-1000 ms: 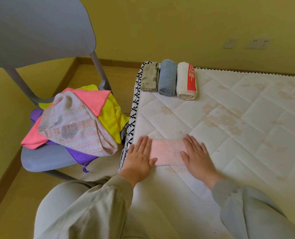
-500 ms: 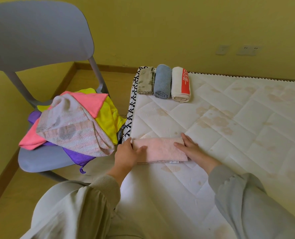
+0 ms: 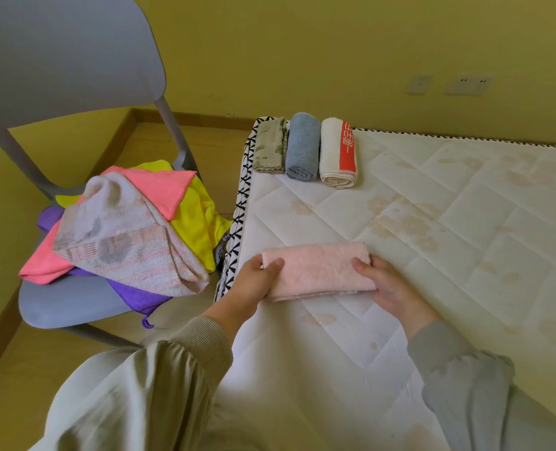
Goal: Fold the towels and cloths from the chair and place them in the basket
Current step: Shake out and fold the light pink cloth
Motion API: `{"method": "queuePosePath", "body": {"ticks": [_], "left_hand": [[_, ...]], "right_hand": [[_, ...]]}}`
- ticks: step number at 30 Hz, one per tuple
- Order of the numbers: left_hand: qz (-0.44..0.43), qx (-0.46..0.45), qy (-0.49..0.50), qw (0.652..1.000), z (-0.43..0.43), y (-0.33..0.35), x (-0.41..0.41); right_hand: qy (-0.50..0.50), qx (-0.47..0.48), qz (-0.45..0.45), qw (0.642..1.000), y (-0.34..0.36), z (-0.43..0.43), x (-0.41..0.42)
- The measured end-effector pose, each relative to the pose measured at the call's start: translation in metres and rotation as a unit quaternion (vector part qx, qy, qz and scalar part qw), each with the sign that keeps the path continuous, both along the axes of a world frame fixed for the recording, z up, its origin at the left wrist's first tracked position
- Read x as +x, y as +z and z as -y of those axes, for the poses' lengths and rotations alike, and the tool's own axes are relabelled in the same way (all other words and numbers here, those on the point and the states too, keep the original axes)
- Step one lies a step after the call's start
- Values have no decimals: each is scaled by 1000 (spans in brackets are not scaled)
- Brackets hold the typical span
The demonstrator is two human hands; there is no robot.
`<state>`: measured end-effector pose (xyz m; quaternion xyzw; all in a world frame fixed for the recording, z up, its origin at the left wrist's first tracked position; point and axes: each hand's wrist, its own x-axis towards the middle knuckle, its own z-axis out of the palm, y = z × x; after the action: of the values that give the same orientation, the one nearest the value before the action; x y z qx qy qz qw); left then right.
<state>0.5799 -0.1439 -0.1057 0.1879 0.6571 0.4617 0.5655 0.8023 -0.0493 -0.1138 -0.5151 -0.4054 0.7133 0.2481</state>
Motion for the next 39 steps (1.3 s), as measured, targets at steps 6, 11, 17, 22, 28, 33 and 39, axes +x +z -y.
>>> {"method": "queuePosePath", "body": {"ticks": [6, 11, 17, 22, 28, 33, 39], "left_hand": [[-158, 10, 21, 987, -29, 8, -10], [-180, 11, -3, 984, -45, 8, -17], [-79, 29, 216, 973, -91, 1, -30], [-425, 31, -79, 901, -125, -22, -39], [-607, -7, -309, 732, -139, -47, -13], [-654, 60, -322, 682, -141, -59, -17], [-656, 69, -315, 682, -144, -60, -18]], "right_hand": [[-7, -113, -101, 988, 11, -14, -25], [27, -180, -94, 979, 7, -22, -24], [-46, -127, -175, 975, 26, -48, -45], [-145, -92, -272, 947, 50, -83, -52], [-268, -80, -368, 887, 61, -138, -61], [-341, -33, -396, 852, 65, -210, -51], [-339, -102, -195, 915, -11, -216, -44]]}}
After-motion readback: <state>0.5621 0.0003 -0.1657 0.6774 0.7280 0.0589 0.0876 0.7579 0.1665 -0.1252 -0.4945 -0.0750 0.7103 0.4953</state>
